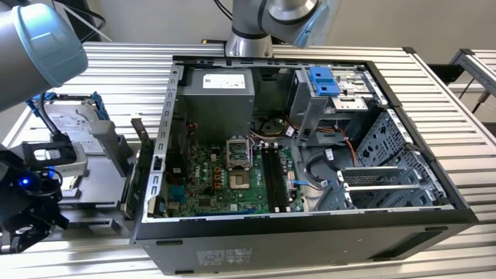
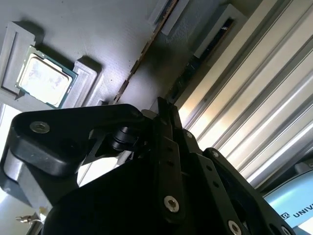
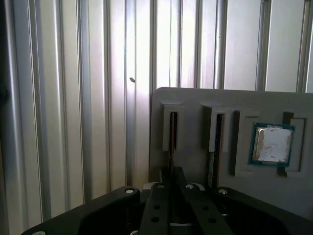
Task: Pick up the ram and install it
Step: 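Pick up the ram and move it above insertion slot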
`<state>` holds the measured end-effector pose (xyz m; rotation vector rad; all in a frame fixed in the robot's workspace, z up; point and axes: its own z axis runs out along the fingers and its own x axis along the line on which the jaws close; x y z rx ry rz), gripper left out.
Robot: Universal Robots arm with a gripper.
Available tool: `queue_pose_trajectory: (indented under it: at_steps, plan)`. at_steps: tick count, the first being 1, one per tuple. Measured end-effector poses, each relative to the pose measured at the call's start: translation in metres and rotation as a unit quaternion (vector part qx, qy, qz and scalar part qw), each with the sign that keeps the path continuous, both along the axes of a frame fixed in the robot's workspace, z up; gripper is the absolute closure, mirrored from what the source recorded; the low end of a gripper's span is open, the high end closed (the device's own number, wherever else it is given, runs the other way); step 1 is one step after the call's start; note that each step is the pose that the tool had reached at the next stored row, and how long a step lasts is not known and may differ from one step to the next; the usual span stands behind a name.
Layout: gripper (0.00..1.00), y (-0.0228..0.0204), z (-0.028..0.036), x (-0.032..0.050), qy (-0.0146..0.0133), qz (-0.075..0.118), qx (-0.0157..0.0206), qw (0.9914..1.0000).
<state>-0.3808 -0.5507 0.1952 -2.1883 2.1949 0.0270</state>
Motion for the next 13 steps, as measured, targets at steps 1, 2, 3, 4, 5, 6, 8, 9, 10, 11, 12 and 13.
queue_pose_trajectory:
  at_steps: [1,2,3,4,5,6,8,9,10,11,12,13]
  plan:
    - [1.0,0.0,0.0,0.0,0.0,0.0,0.0,1.0]
    - [1.0,0.0,0.0,0.0,0.0,0.0,0.0,1.0]
    - [1.0,0.0,0.0,0.0,0.0,0.0,0.0,1.0]
    - [1.0,0.0,-0.0001,0.0,0.0,0.0,0.0,1.0]
    - [1.0,0.0,-0.0001,0.0,0.0,0.0,0.0,1.0]
    - [1.0,0.0,0.0001,0.0,-0.0001,0.0,0.0001,1.0]
    - [1.0,0.0,0.0018,0.0,-0.0001,0.0,0.0001,1.0]
    - [1.0,0.0,0.0032,0.0,-0.0001,0.0,0.0001,1.0]
    - [1.0,0.0,0.0045,0.0,-0.0001,0.0,0.0001,1.0]
    - [1.0,0.0,0.0058,0.0,0.0,0.0,0.0001,1.0]
    - [1.0,0.0,0.0071,0.0,0.0,0.0,0.0,1.0]
    - [1.0,0.0,0.0082,0.0,0.0,0.0,0.0,1.0]
